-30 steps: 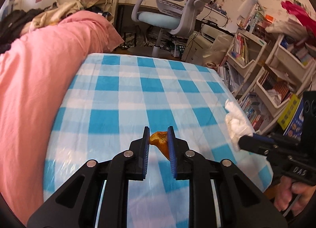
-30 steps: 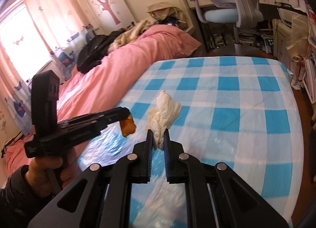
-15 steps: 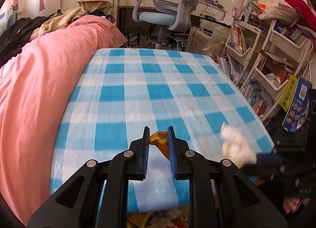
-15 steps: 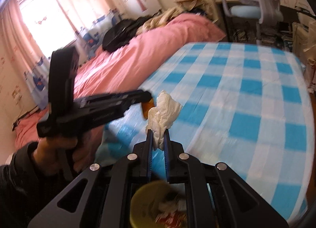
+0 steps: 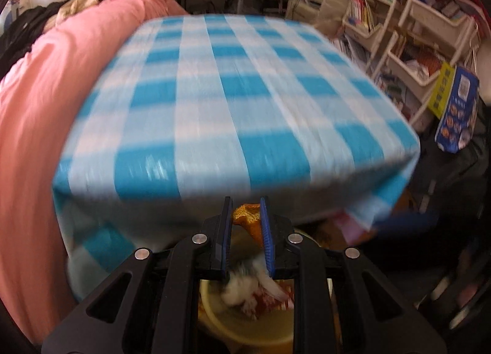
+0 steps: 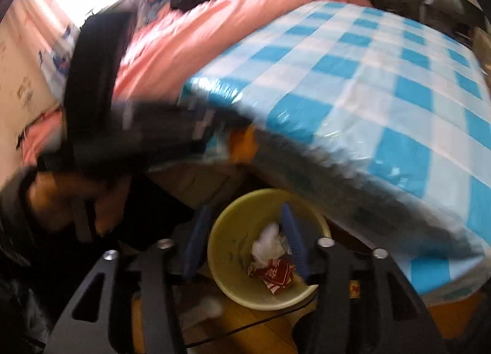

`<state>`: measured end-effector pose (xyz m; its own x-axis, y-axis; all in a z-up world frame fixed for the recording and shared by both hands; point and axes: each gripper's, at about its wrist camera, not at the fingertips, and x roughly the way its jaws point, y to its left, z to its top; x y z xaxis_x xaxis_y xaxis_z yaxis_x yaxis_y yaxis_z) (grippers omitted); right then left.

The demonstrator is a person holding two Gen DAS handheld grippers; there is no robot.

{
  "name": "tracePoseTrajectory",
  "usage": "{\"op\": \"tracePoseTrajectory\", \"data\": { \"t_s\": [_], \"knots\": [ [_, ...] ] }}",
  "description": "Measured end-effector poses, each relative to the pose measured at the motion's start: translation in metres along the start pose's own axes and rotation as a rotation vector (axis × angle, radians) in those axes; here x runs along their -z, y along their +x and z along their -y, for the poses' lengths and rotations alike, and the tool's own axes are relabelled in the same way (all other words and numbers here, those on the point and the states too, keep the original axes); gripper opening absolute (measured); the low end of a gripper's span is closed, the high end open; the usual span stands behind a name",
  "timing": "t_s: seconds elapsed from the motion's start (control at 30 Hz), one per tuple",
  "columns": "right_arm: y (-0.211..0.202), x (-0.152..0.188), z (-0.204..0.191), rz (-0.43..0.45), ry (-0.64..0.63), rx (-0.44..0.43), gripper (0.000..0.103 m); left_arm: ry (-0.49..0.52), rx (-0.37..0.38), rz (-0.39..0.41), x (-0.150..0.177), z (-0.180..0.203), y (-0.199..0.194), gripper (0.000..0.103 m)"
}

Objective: Collect trash

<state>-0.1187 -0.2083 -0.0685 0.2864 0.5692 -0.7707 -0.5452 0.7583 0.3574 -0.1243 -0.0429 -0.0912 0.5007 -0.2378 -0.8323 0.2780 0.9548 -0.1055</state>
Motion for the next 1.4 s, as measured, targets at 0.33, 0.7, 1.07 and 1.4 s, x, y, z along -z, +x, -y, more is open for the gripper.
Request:
{"op": "tracePoseTrajectory", "data": {
  "t_s": [0.33, 0.7, 1.07, 1.4],
  "knots": [
    [-0.041, 0.007, 0.016, 0.281, 0.158, 0.268, 0.088, 0.084, -0.069, -0.010, 0.034, 0.025, -0.011, 0.047],
    [-0.045, 0.010, 0.007, 0.416, 0.117, 0.533, 0.095, 0.025, -0.211, 0.225, 0.024, 0.014, -0.053, 0.095],
    [-0.040, 0.009, 0.004, 0.414, 0.093, 0.577, 0.095, 0.015, -0.231, 0.257, 0.022, 0.010, -0.059, 0.096],
    [-0.035, 0.009, 0.003, 0.391, 0.075, 0.593, 0.095, -0.085, -0.192, 0.295, 0.020, -0.006, -0.063, 0.096]
  ]
}}
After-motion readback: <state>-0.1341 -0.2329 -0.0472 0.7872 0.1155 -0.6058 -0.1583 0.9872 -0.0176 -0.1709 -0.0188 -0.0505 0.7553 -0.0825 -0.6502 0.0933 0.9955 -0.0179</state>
